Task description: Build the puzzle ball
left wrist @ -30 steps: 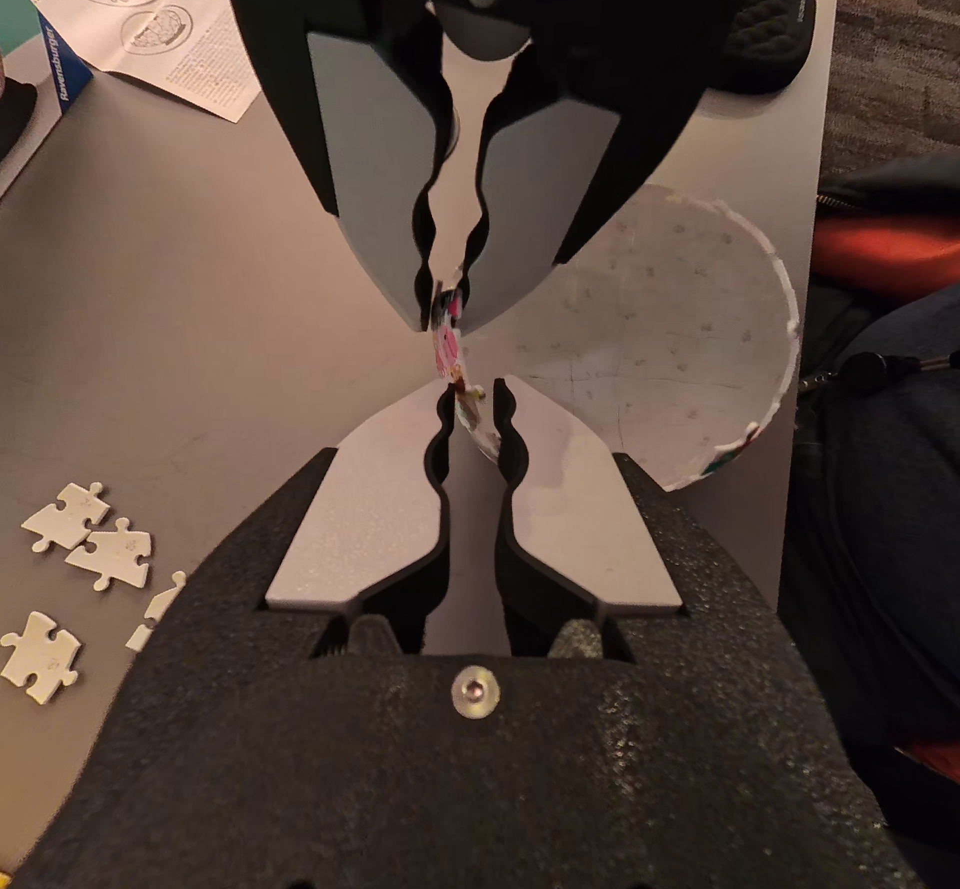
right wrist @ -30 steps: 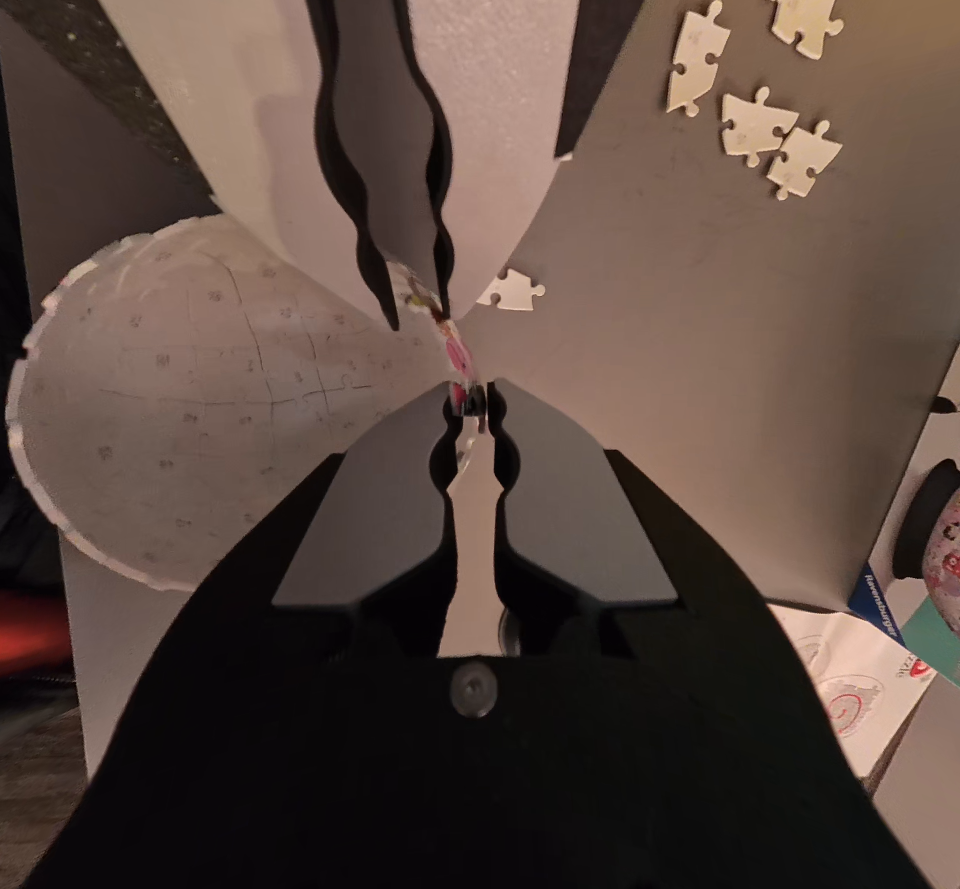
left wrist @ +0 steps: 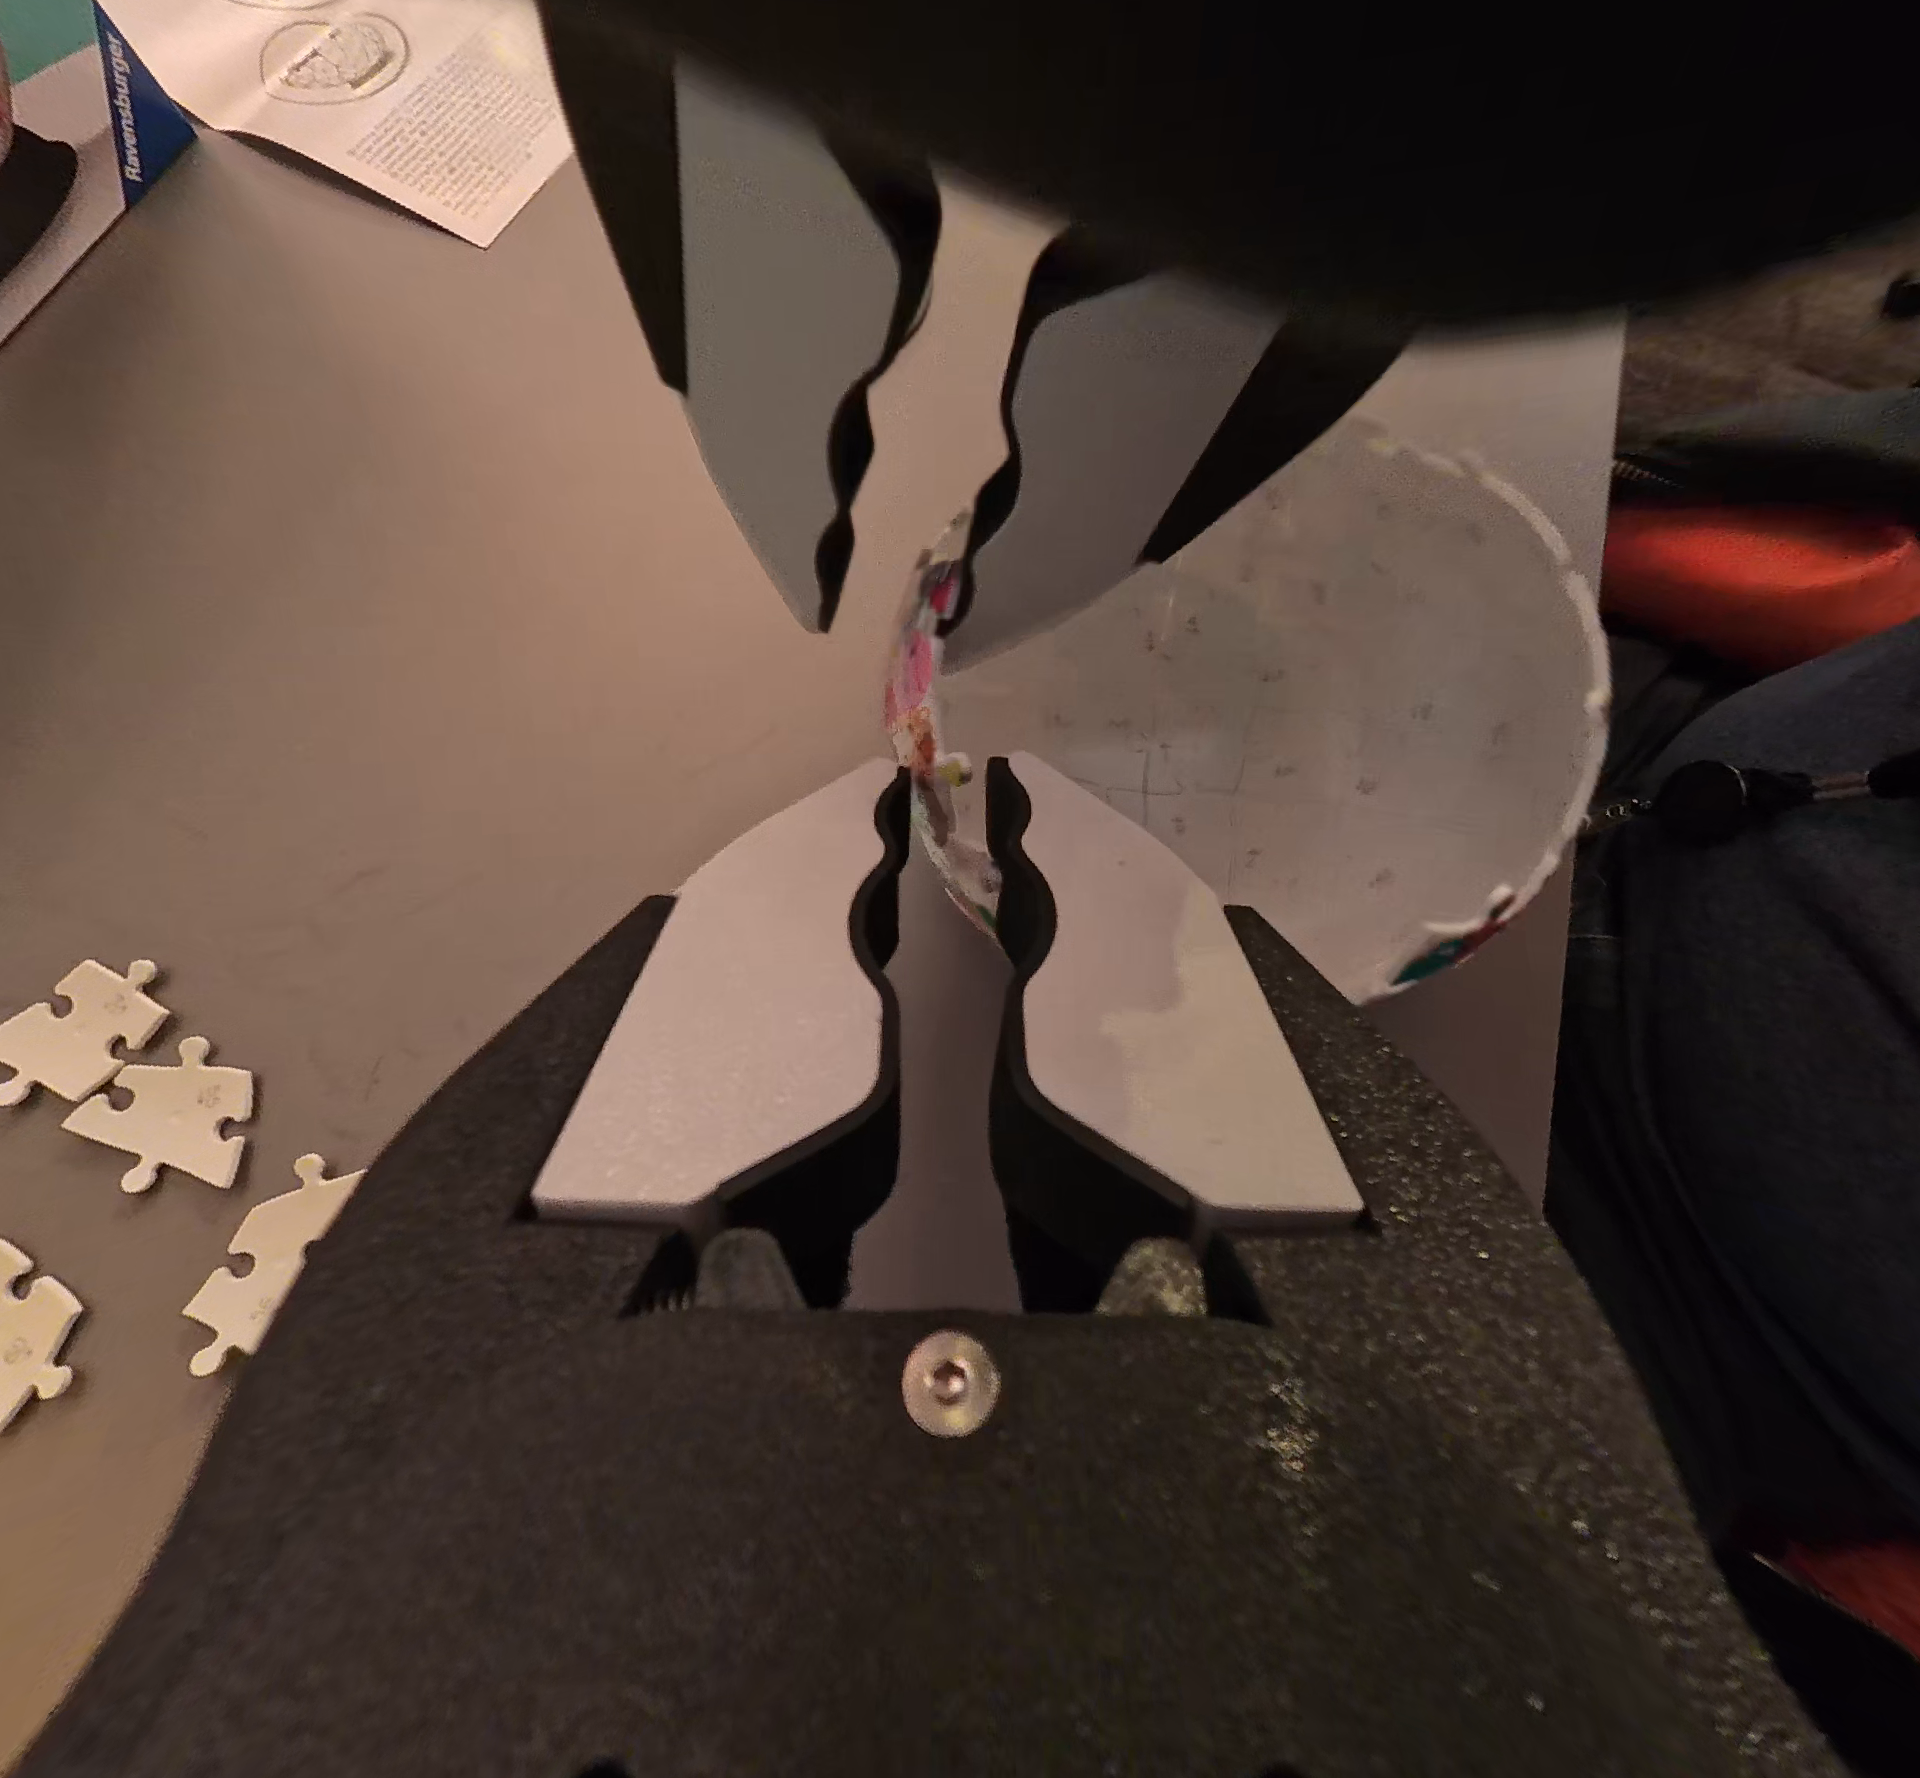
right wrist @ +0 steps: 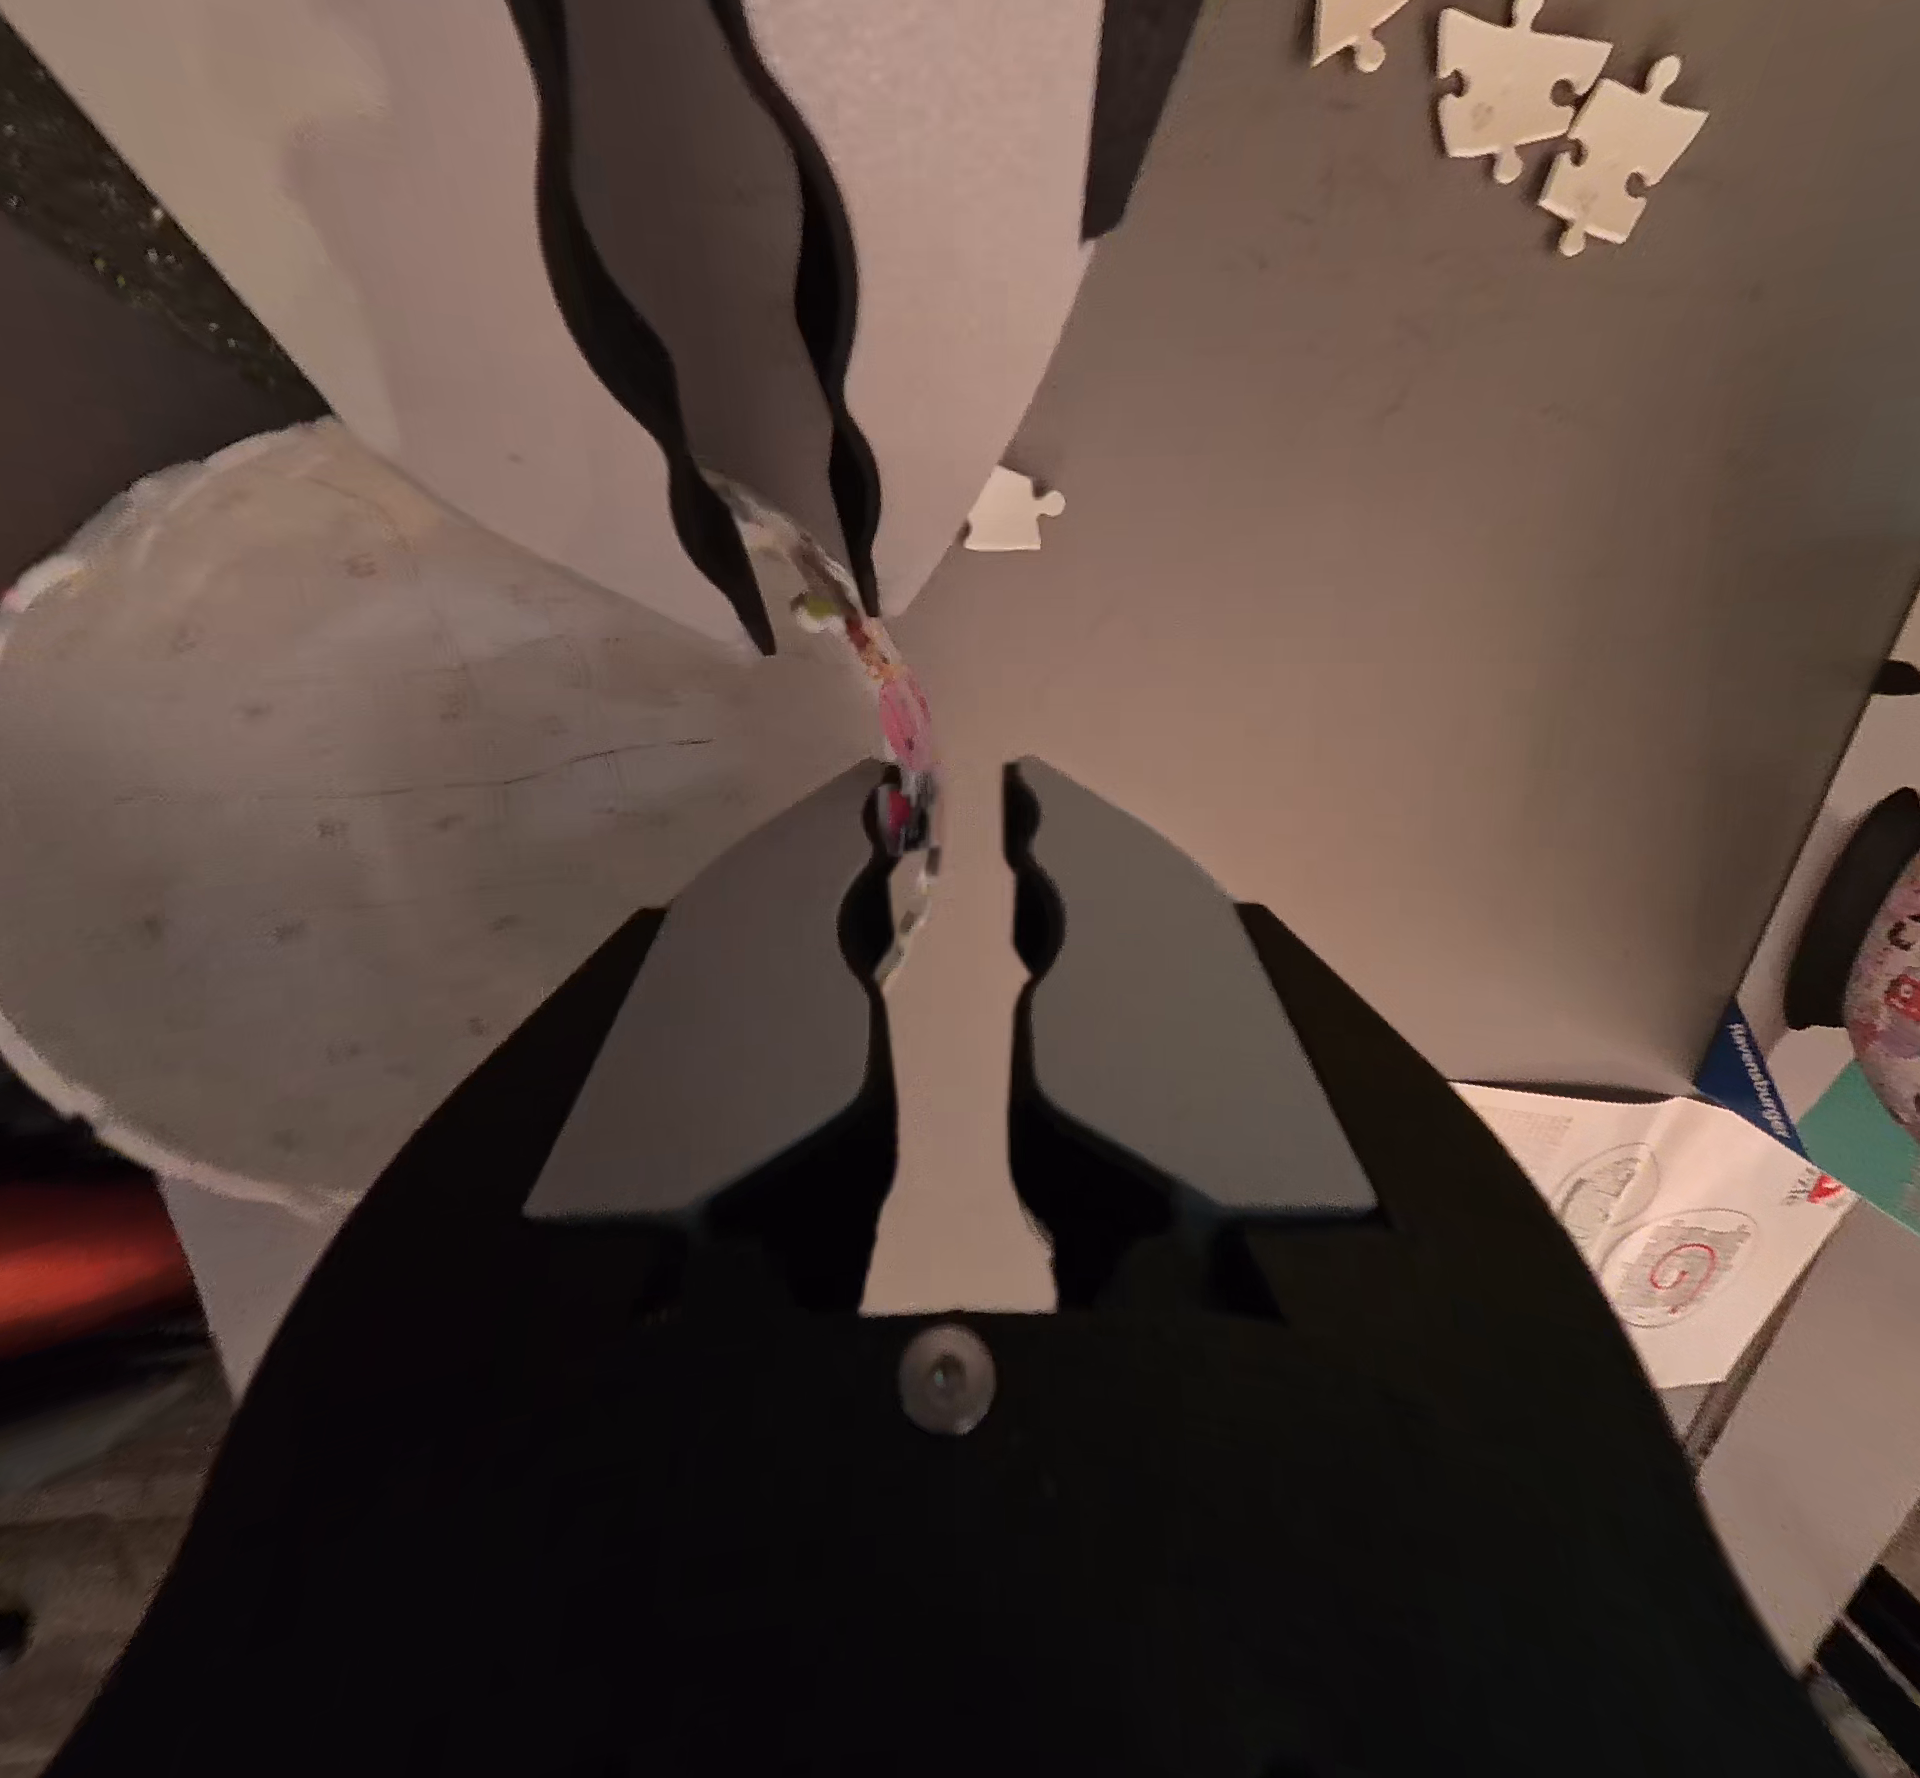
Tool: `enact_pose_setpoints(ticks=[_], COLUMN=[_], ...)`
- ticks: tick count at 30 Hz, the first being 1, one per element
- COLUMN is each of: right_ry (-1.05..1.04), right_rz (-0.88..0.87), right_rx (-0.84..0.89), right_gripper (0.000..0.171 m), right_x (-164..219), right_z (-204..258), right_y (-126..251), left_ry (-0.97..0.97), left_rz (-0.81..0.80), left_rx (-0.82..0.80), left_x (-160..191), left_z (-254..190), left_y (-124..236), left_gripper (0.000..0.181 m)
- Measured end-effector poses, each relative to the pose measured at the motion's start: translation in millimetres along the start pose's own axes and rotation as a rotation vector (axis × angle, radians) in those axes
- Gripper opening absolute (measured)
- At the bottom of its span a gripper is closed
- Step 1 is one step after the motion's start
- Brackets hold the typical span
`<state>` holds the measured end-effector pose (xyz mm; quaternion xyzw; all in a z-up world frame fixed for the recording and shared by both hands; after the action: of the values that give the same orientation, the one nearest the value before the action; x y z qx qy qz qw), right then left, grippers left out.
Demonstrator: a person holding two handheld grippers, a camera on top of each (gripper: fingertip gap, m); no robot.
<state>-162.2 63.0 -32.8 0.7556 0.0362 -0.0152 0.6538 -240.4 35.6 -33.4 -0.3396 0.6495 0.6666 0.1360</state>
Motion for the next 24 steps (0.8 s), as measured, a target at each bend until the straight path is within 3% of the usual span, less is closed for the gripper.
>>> enact_pose_setpoints(ticks=[5, 12, 19, 24], right_ry=[-0.024, -0.074, -0.151, -0.206], right_rz=[-0.079, -0.152, -0.349, -0.414], right_rx=[-0.096, -0.156, -0.205, -0.206], right_gripper=[0.034, 0.030, 0.031, 0.017], right_x=[5, 17, 31, 43], right_z=[0, -3, -19, -26], right_y=[14, 28, 53, 42], left_ry=[0.012, 0.028, 0.034, 0.030], left_rz=[-0.002, -0.002, 0.010, 0.020], left_rx=[0.006, 0.011, 0.002, 0.007], left_x=[2, 1, -1, -2], left_z=[0, 1, 1, 0], left_y=[0, -2, -4, -6], left_gripper=[0.014, 0.014, 0.016, 0.016])
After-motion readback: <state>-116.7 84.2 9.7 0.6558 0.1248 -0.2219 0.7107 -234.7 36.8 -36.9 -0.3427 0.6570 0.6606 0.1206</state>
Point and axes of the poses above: each gripper's, where its closed fingertips meet, y back along the fingers, x out of its underside, z = x × y across the jaws, the point moved 6 cm from there along y, back along the fingers, and after that the axes turned 10 degrees about z, right-handed, at the moved point
